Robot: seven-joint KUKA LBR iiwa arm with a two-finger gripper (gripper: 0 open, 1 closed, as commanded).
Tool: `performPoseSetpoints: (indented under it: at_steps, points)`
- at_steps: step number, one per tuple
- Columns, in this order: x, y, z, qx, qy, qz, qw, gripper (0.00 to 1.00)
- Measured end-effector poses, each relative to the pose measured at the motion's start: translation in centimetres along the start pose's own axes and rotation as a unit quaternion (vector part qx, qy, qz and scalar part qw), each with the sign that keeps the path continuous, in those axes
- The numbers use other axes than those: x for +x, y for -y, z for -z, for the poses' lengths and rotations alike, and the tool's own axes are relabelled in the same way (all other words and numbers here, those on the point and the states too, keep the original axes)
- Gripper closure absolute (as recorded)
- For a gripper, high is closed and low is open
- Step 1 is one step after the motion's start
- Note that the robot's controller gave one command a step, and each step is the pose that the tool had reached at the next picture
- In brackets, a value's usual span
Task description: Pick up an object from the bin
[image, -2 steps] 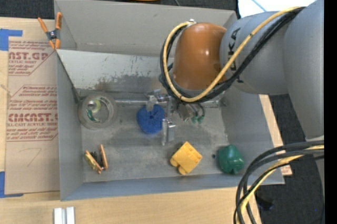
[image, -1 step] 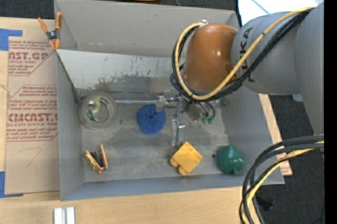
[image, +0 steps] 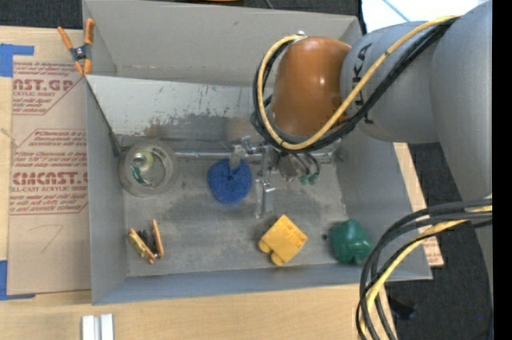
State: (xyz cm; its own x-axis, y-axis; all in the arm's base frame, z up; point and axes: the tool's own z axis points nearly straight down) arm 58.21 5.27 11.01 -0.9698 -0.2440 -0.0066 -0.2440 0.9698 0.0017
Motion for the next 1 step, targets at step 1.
performPoseSetpoints:
  at_steps: [1]
  points:
    - [0.88, -1.53, -1.91, 0.003, 0.0029, 0.056, 0.9984, 1.00]
